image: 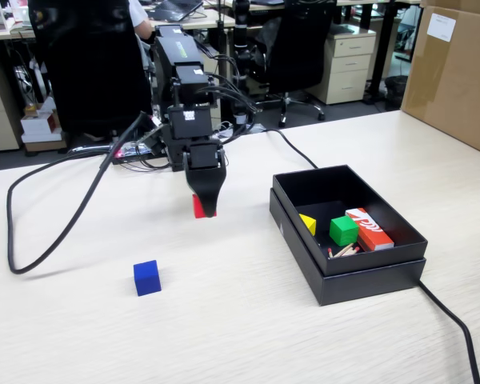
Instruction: Put the red cube on top of the blue cube
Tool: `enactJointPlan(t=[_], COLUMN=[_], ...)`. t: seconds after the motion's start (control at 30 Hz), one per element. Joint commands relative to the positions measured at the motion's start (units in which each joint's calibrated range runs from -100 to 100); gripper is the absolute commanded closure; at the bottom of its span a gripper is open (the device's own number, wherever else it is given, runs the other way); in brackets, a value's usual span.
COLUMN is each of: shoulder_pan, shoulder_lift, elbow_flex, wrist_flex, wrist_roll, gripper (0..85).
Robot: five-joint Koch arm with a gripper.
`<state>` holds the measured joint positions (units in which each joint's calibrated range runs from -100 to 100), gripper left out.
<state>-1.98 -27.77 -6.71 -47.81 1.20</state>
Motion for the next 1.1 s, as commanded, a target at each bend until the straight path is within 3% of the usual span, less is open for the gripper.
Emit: enactJointPlan(t=[0.0, 0.6, 1.07], shoulder_pan=[-0.98, -7.33, -8.79], shoulder_lift=[-3.73, 20.02, 22.78], elbow_flex=[3.35, 27.47, 27.38], wrist_flex=[0.08, 0.17, -0.09], wrist_roll=[-1.47, -5.76, -6.84], gripper=[81.8, 81.9, 81.8])
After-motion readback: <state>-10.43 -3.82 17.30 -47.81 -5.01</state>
